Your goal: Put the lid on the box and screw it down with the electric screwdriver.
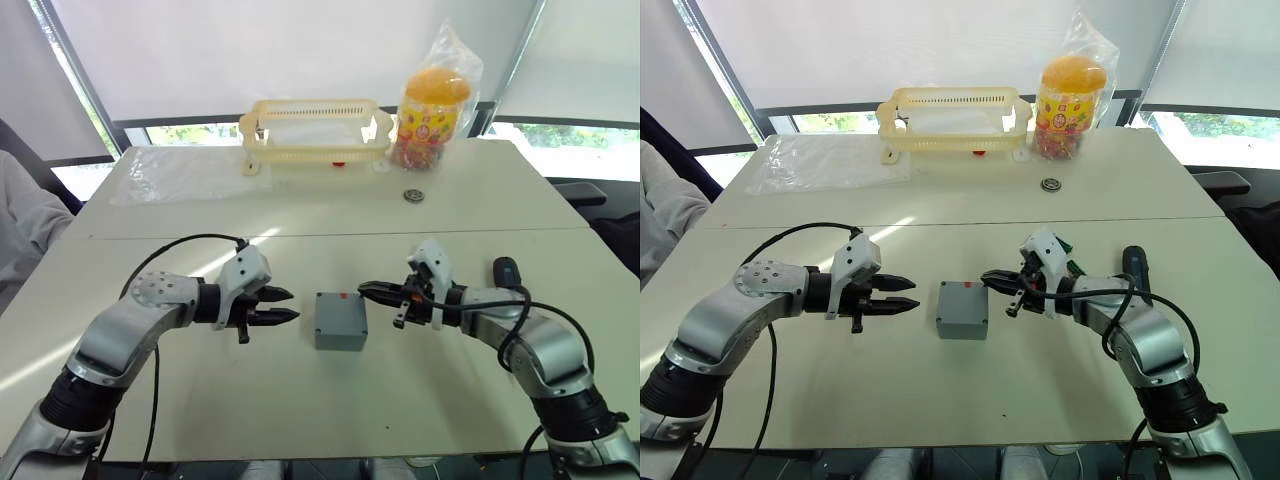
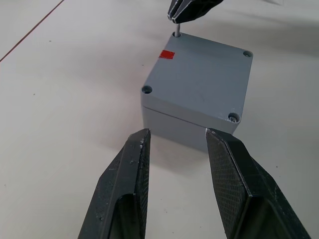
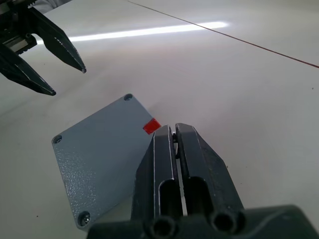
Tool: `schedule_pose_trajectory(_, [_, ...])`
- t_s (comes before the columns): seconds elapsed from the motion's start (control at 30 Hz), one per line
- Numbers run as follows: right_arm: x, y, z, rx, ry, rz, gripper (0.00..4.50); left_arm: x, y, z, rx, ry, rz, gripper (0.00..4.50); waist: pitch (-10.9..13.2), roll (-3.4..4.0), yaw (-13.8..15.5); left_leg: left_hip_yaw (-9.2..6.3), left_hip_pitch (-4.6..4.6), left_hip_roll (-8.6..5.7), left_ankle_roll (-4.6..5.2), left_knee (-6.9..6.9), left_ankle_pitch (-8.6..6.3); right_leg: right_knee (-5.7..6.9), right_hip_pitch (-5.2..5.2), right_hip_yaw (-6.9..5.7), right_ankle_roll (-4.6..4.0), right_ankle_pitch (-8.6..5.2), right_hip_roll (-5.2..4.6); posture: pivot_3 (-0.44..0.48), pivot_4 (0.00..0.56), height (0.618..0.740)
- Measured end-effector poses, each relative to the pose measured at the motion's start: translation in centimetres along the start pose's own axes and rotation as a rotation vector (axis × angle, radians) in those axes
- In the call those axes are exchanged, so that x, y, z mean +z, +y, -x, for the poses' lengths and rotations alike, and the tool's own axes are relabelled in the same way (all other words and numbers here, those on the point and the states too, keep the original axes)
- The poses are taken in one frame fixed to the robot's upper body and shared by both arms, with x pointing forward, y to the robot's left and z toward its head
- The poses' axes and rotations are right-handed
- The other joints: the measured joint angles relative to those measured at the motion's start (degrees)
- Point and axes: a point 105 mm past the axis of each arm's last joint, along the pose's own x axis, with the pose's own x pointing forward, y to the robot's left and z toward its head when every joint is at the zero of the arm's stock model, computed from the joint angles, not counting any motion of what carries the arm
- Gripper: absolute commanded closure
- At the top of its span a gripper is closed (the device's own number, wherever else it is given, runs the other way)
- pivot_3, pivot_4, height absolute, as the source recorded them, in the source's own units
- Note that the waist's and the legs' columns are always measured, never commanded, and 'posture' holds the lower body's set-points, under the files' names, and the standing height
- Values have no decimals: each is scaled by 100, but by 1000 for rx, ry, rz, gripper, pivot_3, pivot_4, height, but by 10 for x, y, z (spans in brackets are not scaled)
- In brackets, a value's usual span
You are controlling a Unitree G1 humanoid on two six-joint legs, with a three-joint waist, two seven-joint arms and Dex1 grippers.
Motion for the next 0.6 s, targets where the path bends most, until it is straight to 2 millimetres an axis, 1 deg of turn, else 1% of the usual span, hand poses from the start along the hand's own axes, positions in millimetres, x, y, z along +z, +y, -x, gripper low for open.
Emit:
schedule_pose_trajectory(0.33, [-2,0,0,-1,10,6,4483,1,1,-2,-3,-1,-2,2748,0,0,1,0,0,0,0,0,0,0,0,0,0,0,0,0,150,740])
schedule_pose_trajectory(0.47, [-3,2,-4,11,3,-6,4483,4,2,-2,-1,-6,-16,2748,0,0,-3,0,0,0,0,-1,0,0,0,0,0,0,0,0,150,740])
schedule_pose_trajectory(0.57, [-2,2,-5,11,4,-4,3632,3,1,-3,-6,-2,-18,2748,0,0,-3,0,0,0,0,-1,0,0,-1,0,0,0,1,0,150,740])
schedule_pose_trajectory(0.6, [-2,2,-5,11,4,-3,3181,3,0,-3,-7,0,-19,2748,0,0,-3,0,0,0,0,-1,0,0,-1,0,0,0,1,0,150,740])
